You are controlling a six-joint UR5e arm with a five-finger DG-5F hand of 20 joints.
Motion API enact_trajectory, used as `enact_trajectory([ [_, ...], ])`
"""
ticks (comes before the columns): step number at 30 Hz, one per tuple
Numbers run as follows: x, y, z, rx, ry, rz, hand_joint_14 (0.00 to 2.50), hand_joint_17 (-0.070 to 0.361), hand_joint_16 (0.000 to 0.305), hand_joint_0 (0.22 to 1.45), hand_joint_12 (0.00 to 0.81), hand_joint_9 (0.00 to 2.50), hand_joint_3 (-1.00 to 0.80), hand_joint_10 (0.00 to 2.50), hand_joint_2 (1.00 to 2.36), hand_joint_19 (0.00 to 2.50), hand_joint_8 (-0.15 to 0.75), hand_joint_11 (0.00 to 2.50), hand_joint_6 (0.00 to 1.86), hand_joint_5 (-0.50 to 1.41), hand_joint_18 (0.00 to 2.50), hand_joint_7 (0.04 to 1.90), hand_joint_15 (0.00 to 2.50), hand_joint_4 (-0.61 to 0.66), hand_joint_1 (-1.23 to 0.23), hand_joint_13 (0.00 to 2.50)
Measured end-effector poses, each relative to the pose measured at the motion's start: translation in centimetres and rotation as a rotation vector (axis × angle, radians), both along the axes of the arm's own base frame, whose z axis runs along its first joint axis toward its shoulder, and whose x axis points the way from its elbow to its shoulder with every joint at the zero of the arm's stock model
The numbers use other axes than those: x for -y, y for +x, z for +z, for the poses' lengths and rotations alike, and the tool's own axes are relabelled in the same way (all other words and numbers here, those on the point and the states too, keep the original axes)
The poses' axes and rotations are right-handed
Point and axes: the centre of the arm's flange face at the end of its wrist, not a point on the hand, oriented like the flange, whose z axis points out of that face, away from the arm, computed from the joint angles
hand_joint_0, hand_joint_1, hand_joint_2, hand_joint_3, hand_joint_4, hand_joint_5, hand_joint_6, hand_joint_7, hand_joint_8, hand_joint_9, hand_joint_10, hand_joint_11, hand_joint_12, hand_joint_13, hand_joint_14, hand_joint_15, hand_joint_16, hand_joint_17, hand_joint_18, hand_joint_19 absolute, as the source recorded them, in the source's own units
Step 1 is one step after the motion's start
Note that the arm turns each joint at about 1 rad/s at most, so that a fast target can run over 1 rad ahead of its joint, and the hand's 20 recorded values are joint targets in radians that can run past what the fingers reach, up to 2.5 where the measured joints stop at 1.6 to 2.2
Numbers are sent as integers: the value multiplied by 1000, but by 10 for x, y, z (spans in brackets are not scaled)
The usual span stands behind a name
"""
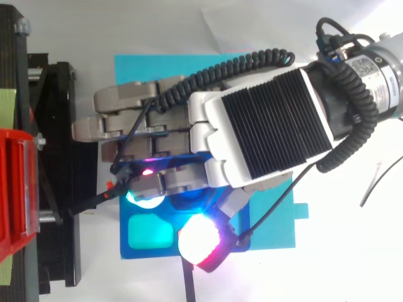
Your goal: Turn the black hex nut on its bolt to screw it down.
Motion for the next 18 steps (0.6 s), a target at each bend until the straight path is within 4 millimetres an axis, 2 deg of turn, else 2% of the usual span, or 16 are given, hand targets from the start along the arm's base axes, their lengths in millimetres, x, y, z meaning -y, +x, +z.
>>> enact_trajectory([
  [11, 25, -5, 0, 7, -14, -8, 2, 109, 48, 531, 349, 622, -500, 5, 1000, 205, 312, 232, 767, -98, 152, 1001, 73, 269, -279, 263],
  [18, 47, -9, 1, 23, -20, -8, 2, 108, 48, 532, 348, 622, -500, 5, 1000, 190, 312, 222, 751, -99, 156, 1036, 72, 264, -279, 263],
])
